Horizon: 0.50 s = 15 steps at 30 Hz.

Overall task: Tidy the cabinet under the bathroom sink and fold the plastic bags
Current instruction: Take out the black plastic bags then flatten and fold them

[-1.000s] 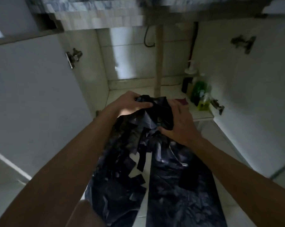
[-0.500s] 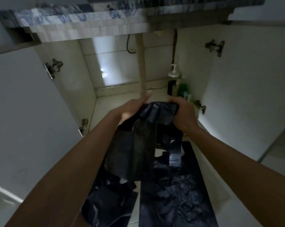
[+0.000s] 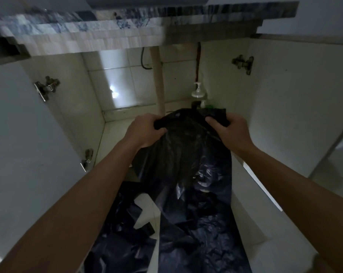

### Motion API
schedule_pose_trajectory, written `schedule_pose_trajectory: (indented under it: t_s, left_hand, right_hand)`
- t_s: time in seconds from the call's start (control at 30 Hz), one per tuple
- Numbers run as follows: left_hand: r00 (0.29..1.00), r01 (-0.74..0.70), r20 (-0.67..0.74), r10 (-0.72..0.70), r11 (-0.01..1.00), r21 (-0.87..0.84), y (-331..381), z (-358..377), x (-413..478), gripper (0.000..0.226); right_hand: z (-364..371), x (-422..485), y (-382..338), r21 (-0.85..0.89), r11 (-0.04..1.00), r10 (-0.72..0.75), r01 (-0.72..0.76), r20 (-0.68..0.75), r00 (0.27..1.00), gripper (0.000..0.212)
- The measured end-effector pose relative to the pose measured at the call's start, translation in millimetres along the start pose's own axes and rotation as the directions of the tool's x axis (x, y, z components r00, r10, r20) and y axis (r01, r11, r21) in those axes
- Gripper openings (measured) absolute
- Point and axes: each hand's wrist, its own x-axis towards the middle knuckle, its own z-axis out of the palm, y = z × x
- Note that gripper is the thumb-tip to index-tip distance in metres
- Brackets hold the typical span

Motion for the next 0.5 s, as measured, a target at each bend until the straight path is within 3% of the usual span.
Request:
schedule_pose_trajectory:
  t_s: [0.07, 0.23, 0.3, 0.37, 0.43, 0.5]
  left_hand:
    - [1.0, 0.018, -0.021, -0.016, 0.998, 0.064, -6, -3, 3, 0.021]
    - [0.998, 0.047, 0.031, -0.051, 0.991, 0.121, -12, -14, 11, 0.019]
    - [0.994, 0.045, 0.099, -0.056, 0.994, 0.103, -11, -17, 16, 0.018]
    - [0.976, 0.031, 0.212, -0.057, 0.992, 0.122, -10, -20, 22, 0.02]
    - [0.94, 0.015, 0.332, -0.079, 0.981, 0.193, -8, -26, 29, 0.024]
    - [0.917, 0.0, 0.386, -0.102, 0.967, 0.255, -6, -32, 37, 0.028]
  right_hand:
    - [-9, 6, 2, 0.03, 0.997, 0.072, -0.071, -0.048, 0.996, 0.022]
    - [-37, 15, 13, 0.062, 0.982, 0.175, -0.176, 0.025, 0.984, 0.006]
    - [-46, 18, 16, -0.038, 0.989, 0.145, -0.143, 0.06, 0.988, 0.004]
    - [-56, 24, 15, -0.151, 0.976, 0.187, -0.159, 0.195, 0.963, 0.006]
    - [-69, 35, 11, -0.319, 0.932, 0.292, -0.173, 0.375, 0.88, 0.008]
    - [-77, 49, 8, -0.482, 0.867, 0.366, -0.125, 0.447, 0.817, 0.015]
